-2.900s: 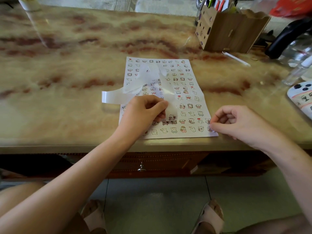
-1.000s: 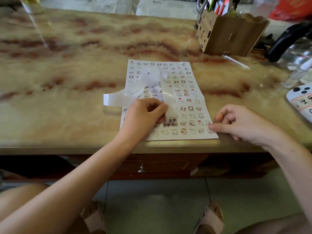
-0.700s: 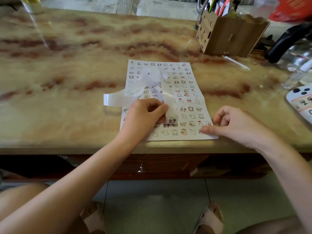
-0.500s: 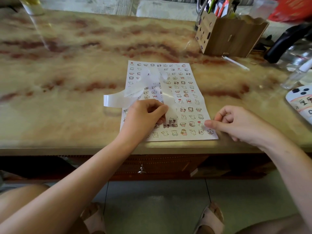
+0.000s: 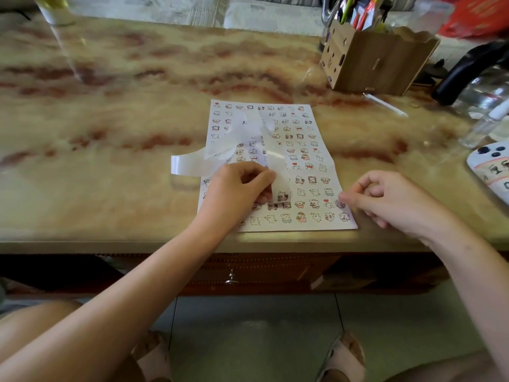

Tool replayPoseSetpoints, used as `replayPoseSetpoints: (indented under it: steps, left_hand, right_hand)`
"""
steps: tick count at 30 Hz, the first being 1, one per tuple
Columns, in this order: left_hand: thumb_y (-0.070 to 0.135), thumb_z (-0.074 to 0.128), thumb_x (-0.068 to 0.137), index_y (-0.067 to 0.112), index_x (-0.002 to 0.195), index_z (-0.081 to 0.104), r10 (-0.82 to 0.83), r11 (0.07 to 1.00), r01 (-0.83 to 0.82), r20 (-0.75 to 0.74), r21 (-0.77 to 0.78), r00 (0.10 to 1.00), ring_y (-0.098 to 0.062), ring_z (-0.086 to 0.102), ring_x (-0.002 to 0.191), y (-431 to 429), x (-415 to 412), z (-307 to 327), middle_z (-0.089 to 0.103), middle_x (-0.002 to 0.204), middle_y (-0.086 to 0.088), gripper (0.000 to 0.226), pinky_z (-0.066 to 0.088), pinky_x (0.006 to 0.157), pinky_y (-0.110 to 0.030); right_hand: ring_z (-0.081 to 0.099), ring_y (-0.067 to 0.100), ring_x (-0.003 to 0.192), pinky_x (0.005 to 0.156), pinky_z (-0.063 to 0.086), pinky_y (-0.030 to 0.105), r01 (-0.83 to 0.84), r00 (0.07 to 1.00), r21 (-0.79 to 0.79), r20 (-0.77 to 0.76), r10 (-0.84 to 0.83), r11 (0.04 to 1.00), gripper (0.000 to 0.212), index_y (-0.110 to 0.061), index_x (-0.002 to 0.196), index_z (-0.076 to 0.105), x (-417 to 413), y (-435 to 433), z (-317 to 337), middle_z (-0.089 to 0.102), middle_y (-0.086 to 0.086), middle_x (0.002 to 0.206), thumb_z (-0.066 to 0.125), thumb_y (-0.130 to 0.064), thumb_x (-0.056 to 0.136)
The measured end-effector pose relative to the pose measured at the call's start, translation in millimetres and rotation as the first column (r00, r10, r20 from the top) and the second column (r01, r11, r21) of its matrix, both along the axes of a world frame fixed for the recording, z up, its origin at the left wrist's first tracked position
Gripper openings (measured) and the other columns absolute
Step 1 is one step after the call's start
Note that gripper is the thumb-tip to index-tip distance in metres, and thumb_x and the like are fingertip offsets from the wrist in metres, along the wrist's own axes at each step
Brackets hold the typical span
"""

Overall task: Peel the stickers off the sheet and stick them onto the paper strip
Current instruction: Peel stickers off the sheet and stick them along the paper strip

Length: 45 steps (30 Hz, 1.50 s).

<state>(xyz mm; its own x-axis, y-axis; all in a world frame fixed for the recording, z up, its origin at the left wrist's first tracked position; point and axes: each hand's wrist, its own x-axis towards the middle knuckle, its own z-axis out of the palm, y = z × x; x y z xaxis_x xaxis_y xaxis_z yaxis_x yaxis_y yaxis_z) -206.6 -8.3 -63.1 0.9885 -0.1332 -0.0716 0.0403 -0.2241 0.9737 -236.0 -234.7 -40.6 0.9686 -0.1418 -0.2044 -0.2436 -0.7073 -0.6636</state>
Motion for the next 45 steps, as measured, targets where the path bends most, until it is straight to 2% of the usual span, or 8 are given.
replayPoseSetpoints:
  steps: [7,18,23,28,33,36,40,45]
  left_hand:
    - [0.016,0.057,0.095,0.000,0.095,0.067,-0.007,0.988,0.009,0.013,-0.157,1.000,-0.024,0.067,0.070,7.1,5.1,8.8,0.071,0.078,-0.014,0.019,0.059,0.062,-0.026]
    - [0.015,0.055,0.096,0.002,0.093,0.068,0.027,0.974,-0.009,0.075,-0.226,0.997,-0.012,0.071,0.066,9.7,8.5,18.8,0.072,0.070,-0.001,0.018,0.055,0.056,-0.020]
    - [0.029,0.053,0.097,0.007,0.088,0.070,-0.005,0.964,0.007,0.007,-0.267,1.000,-0.014,0.070,0.070,11.6,8.9,22.7,0.074,0.075,-0.005,0.029,0.058,0.067,-0.025]
    - [0.013,0.069,0.086,0.005,0.090,0.070,-0.015,0.986,0.022,0.048,-0.164,0.999,-0.010,0.071,0.073,19.2,10.3,20.2,0.075,0.081,-0.008,0.009,0.059,0.077,-0.026]
    - [0.014,0.069,0.085,0.011,0.088,0.070,0.060,0.989,-0.051,0.060,-0.141,0.996,-0.011,0.071,0.074,34.5,21.8,21.0,0.075,0.081,-0.002,0.004,0.059,0.072,-0.023]
    - [0.013,0.069,0.086,0.009,0.091,0.070,0.102,0.987,-0.096,0.040,-0.132,0.994,-0.008,0.071,0.072,42.3,28.3,20.2,0.074,0.082,-0.002,0.006,0.059,0.072,-0.022]
    - [0.014,0.069,0.086,0.012,0.089,0.070,0.114,0.988,-0.108,0.051,-0.109,0.992,-0.005,0.070,0.070,47.7,33.2,20.5,0.074,0.079,0.002,0.004,0.058,0.069,-0.019]
    - [0.016,0.070,0.086,0.013,0.088,0.070,0.096,0.994,-0.093,0.055,-0.050,0.994,-0.004,0.069,0.069,51.2,36.3,18.0,0.073,0.075,0.005,0.003,0.057,0.071,-0.019]
  right_hand:
    - [0.060,0.001,0.070,0.068,0.049,0.024,-0.107,0.907,0.170,0.419,0.027,0.980,0.006,-0.024,0.086,0.066,2.2,29.0,3.5,0.071,-0.010,0.080,0.067,-0.030,0.086]
    - [0.068,0.009,0.076,0.071,0.056,0.035,-0.256,0.838,0.268,0.540,0.075,0.929,0.013,-0.022,0.088,0.069,11.3,77.3,3.1,0.071,-0.005,0.079,0.075,-0.014,0.080]
    - [0.068,0.019,0.073,0.064,0.056,0.028,-0.248,0.846,0.380,0.533,0.009,0.891,0.013,-0.018,0.085,0.067,17.0,81.0,0.7,0.071,0.001,0.079,0.074,-0.007,0.081]
    - [0.067,0.013,0.076,0.067,0.055,0.026,-0.237,0.869,0.382,0.494,0.020,0.893,0.014,-0.016,0.091,0.066,20.4,79.8,-2.2,0.071,0.000,0.085,0.075,-0.015,0.081]
    - [0.053,-0.001,0.109,0.085,0.037,0.013,-0.287,0.933,0.066,0.246,0.263,0.956,0.052,-0.036,0.109,0.064,16.3,63.7,-2.4,0.059,-0.017,0.117,0.071,-0.058,0.062]
    - [0.038,-0.008,0.122,0.100,0.032,0.019,-0.428,0.878,-0.126,0.174,0.445,0.895,0.073,-0.039,0.125,0.056,10.4,63.2,-2.9,0.046,-0.028,0.129,0.065,-0.066,0.058]
    - [0.028,-0.012,0.129,0.104,0.021,0.009,-0.544,0.810,-0.181,0.140,0.569,0.819,0.067,-0.043,0.127,0.055,9.7,64.2,-13.1,0.043,-0.030,0.138,0.072,-0.057,0.064]
    - [0.026,-0.017,0.128,0.098,0.014,-0.006,-0.506,0.840,-0.059,0.191,0.507,0.861,0.071,-0.042,0.131,0.051,14.6,61.3,-17.4,0.039,-0.036,0.135,0.079,-0.043,0.066]
